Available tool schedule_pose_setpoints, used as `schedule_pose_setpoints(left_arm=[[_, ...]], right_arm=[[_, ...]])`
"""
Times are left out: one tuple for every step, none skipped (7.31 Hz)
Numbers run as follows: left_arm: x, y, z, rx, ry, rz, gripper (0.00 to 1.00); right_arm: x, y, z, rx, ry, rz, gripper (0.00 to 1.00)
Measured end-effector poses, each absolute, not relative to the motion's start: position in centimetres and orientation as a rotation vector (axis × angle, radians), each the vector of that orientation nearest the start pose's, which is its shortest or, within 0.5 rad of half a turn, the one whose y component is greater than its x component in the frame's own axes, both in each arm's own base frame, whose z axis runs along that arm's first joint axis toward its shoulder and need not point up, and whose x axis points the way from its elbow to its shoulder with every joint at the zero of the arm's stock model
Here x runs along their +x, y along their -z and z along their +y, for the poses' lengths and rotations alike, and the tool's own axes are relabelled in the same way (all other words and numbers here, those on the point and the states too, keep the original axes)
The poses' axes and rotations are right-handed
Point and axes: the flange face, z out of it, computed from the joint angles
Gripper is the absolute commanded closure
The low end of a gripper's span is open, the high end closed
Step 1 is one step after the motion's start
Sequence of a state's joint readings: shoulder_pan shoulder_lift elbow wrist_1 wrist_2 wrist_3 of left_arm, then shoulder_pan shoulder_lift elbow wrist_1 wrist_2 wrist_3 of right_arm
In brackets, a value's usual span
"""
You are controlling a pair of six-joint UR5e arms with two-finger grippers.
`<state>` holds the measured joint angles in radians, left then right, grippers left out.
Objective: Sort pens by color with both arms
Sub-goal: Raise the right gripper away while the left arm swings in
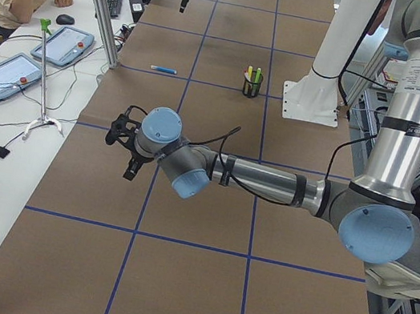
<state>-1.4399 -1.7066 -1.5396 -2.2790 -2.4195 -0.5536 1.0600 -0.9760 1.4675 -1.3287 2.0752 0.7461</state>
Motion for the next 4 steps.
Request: schedule_pose_setpoints(left_arm=[[3.4, -48.7, -58.3, 0.416, 0.040, 1.014, 0.00], [5.9, -45.0, -59.7, 0.378, 0.036, 1.004, 0.00], [8.9, -41.1, -60.5, 0.334, 0.024, 0.979, 0.00], [12.3, -37.2, -60.8, 0.288, 0.010, 0.955, 0.00]], right_arm=[[-24.0, -35.8, -66.8, 0.284, 0.021, -0.811, 0.00], [-20.4, -39.1, -66.6, 0.272, 0.070, -0.813, 0.00], [-16.9, -42.7, -66.0, 0.263, 0.115, -0.809, 0.00], [-13.9, -46.2, -65.1, 0.250, 0.152, -0.794, 0.00]])
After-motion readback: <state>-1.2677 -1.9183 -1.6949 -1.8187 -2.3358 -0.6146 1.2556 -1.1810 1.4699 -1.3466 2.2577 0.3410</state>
